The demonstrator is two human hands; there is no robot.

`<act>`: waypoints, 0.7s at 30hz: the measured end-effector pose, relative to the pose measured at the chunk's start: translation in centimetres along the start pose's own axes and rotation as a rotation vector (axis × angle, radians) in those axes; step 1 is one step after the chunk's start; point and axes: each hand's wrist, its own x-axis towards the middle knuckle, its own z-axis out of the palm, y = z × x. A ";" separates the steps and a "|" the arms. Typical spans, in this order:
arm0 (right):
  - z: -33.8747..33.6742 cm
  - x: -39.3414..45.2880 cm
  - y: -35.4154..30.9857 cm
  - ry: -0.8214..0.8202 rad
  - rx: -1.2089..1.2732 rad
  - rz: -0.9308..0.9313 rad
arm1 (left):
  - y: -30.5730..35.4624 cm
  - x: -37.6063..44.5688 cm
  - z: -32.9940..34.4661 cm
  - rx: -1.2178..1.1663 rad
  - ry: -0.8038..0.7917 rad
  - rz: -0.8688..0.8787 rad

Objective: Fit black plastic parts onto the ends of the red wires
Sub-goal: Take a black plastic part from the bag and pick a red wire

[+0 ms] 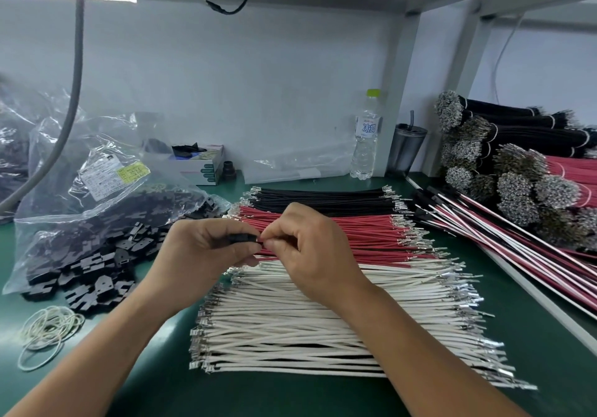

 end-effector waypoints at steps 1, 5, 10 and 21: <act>-0.1 0.1 0.0 0.003 0.007 -0.005 | 0.1 0.0 -0.1 -0.018 0.022 0.000; -1.0 0.4 0.3 0.050 -0.018 -0.002 | 0.6 0.0 -0.2 -0.099 0.082 -0.021; -0.4 0.3 -0.7 0.080 -0.117 -0.091 | 0.9 -0.2 -0.1 -0.126 0.071 -0.060; -2.5 -0.8 -2.3 0.018 -0.331 -0.125 | 0.7 0.1 -0.1 -0.079 0.104 -0.087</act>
